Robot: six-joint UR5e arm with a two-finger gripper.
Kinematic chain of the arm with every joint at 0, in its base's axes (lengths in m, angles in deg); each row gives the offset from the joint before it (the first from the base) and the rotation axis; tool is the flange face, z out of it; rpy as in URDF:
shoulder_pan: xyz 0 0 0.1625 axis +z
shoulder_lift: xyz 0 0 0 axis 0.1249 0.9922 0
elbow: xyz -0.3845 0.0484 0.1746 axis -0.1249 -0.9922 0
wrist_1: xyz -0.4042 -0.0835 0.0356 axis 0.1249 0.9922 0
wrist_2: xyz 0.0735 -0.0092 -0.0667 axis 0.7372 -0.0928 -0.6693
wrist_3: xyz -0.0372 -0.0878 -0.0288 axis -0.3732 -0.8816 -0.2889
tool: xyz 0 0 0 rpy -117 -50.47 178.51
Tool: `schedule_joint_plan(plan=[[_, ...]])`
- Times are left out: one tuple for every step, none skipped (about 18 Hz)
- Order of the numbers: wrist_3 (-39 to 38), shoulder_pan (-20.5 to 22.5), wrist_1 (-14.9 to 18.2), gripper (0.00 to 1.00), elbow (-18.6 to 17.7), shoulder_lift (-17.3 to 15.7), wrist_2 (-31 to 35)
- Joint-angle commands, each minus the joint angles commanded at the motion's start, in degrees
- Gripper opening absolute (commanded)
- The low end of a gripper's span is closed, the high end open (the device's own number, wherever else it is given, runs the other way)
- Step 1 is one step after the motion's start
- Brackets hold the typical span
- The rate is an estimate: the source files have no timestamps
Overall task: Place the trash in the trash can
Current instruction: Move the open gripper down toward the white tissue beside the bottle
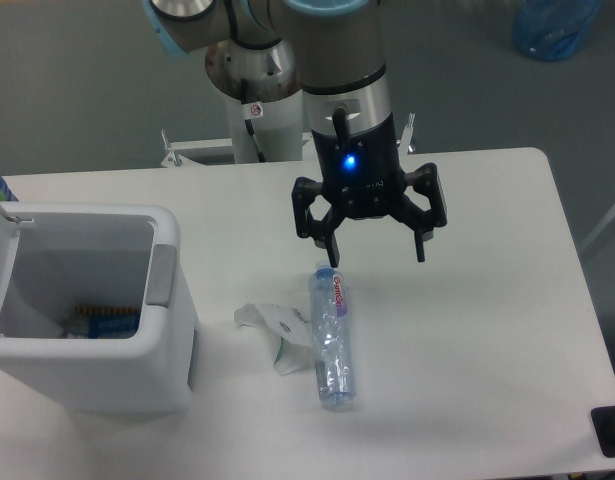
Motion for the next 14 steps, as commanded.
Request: schedule_joint_plan(plan=[[0.0,-0.09,0.0,1.0,-0.09,0.0,0.09],[0.0,-0.09,-0.09,1.0,-0.26,0.0,0.17],[-0.09,-0.17,0.17,1.0,-0.26,0.0,0.61],[-0.17,-0.26,0.18,1.0,-0.61,-0.17,0.96],[-0.35,-0.26,0.09,1.0,-1.49,-0.26,1.23],[-0.87,-0.35,0.0,1.0,-2.37,-0.35,1.49],[-0.96,-0.35,-0.09,1.0,-3.24,-0.35,1.49],[-0.97,-0.44,0.09,1.0,-3.34,-0.18,1.41],[-0.97,-0.61,0.09,1.0,-3.86,0.0,0.97],[-0.97,-0.62,-0.17,1.0,-5.7,-0.09,1.05],[-1.05,-0.62,-0.35,1.0,-7.11,-0.09,0.97],[-1.75,-0.7,-0.52,1.0,-8.25,-0.09,0.88],[-4.45,-0.7,-0.61,1.0,-9.13,-0.09,0.88],[-7.7,-0.7,-0.61,1.0,-9.92,0.0,0.88]])
